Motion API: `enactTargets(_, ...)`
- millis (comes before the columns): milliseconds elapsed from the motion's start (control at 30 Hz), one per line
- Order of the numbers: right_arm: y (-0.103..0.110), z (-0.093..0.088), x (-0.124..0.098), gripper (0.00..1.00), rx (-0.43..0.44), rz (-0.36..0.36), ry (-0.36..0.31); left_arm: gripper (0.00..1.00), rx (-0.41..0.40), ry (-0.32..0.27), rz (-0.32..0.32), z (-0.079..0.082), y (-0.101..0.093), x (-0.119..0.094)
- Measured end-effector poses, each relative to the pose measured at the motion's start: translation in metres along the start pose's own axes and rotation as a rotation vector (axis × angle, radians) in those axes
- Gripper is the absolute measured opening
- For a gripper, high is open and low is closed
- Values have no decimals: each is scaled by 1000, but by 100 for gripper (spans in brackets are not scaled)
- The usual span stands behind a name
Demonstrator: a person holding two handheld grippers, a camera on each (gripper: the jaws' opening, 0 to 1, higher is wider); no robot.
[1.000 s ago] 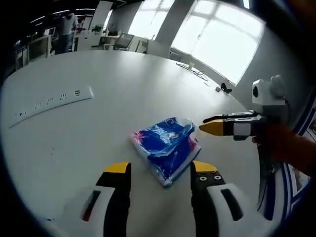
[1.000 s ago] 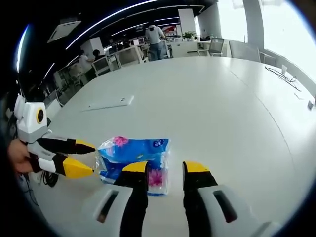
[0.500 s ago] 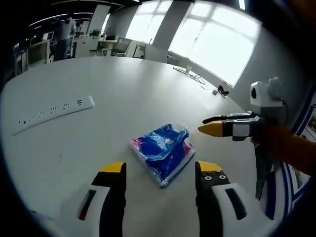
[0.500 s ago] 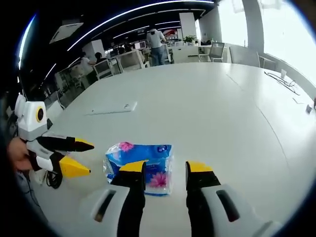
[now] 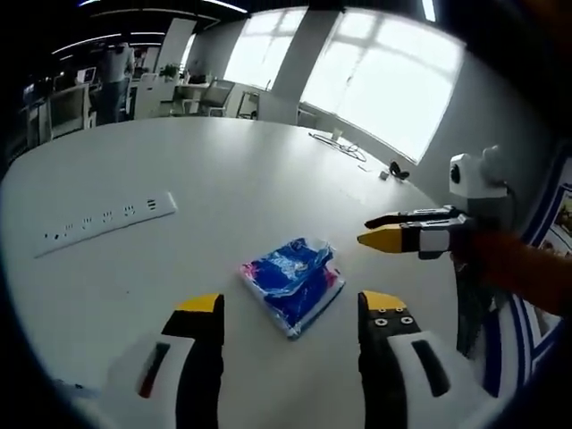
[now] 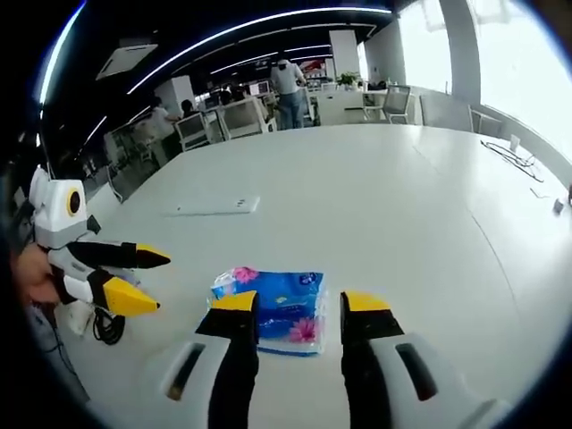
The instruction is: Arrange the tabletop items into an orderly group along one side of the table until the central work area is clear of visible clutter.
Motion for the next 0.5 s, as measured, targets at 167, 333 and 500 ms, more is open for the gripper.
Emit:
enactTargets(167, 10, 4, -6, 37, -8, 15, -11, 62, 1, -12, 7, 3, 2, -11)
enactTargets(333, 19, 6, -11, 40, -17, 32, -18, 63, -2, -25, 13, 4, 4, -23)
enactTargets(500, 30, 7, -15, 42, -30, 51, -21, 64, 1, -32, 24, 4, 7, -34)
Point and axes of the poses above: the point that each gripper's makers call its tool centre point, and the gripper's own axes: x roughly forward along the fingers, y roughly to its left, z roughly out of its top, the point moved 1 cm from there along -x, roughly backward along the fingers, and after that the axes turned 14 degrees about x, right-handed, at the moved point
